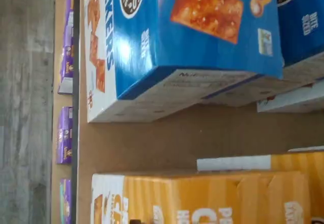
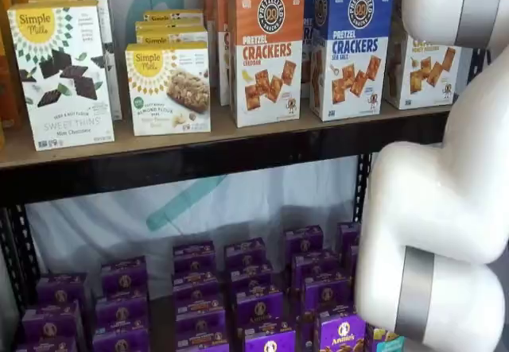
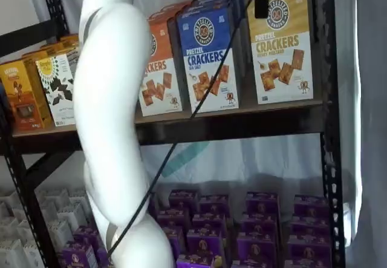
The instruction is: Retrieve the yellow and white box located on the top shelf, the sixth one from the left
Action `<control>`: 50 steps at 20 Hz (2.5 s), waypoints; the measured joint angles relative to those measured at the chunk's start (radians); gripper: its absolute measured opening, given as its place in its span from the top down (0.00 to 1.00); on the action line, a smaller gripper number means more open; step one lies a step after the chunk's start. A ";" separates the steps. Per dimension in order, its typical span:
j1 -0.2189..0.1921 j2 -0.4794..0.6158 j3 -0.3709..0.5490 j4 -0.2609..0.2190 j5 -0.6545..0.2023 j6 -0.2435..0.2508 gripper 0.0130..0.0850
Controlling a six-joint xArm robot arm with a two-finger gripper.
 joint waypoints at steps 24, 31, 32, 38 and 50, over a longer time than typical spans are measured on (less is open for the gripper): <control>0.056 0.033 -0.049 -0.163 0.062 0.003 0.00; 0.059 0.045 -0.081 -0.182 0.083 0.003 0.00; 0.059 0.047 -0.086 -0.186 0.087 0.002 0.00; 0.073 0.021 -0.045 -0.223 0.053 -0.003 0.00; 0.095 -0.001 -0.003 -0.255 0.016 0.004 0.11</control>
